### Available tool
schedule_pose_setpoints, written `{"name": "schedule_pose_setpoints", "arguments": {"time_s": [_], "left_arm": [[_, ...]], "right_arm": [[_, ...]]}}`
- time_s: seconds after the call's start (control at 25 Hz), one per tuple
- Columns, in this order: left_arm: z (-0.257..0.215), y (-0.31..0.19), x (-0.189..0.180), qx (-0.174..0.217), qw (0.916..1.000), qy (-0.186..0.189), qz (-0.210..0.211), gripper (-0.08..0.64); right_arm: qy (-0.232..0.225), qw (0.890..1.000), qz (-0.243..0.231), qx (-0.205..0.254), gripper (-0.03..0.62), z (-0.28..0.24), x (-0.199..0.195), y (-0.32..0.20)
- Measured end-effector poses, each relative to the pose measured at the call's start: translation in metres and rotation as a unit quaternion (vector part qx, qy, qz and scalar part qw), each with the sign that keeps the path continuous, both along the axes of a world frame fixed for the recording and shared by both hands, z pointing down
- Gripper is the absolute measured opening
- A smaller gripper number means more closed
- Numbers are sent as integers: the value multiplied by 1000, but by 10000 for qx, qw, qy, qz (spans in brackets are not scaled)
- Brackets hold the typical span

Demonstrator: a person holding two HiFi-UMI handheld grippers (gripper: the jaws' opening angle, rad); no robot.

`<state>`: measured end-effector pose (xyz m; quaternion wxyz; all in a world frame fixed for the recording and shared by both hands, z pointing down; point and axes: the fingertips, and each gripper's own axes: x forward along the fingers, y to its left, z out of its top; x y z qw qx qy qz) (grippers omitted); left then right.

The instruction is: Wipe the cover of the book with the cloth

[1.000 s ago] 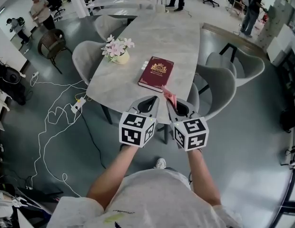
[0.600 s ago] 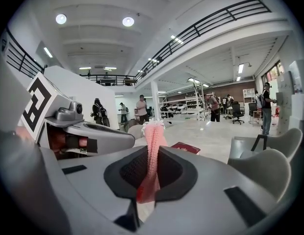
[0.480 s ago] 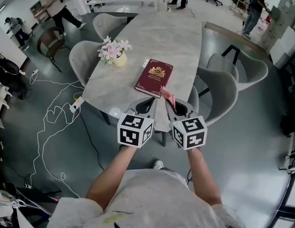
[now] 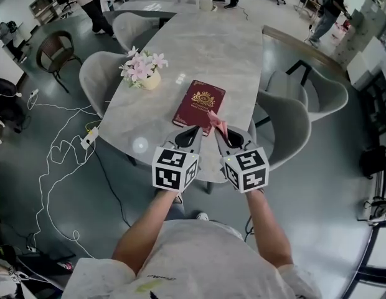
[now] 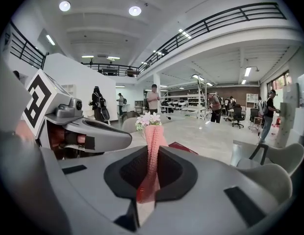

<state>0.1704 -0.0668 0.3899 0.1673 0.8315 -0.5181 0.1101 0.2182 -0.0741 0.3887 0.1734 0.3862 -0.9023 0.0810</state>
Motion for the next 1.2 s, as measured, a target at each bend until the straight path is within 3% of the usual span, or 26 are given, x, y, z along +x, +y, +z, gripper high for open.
{"name": "schedule_pose_setpoints", "arguments": {"time_s": [0.68, 1.2], "left_arm": [[36, -100, -53, -178, 9987, -33, 476, 7], [66, -144, -82, -459, 9952, 26, 864, 7]], "right_arm": [[864, 9954, 350, -222, 18, 45, -28, -119], [1793, 9797, 687, -575, 18, 95, -25, -198]]}}
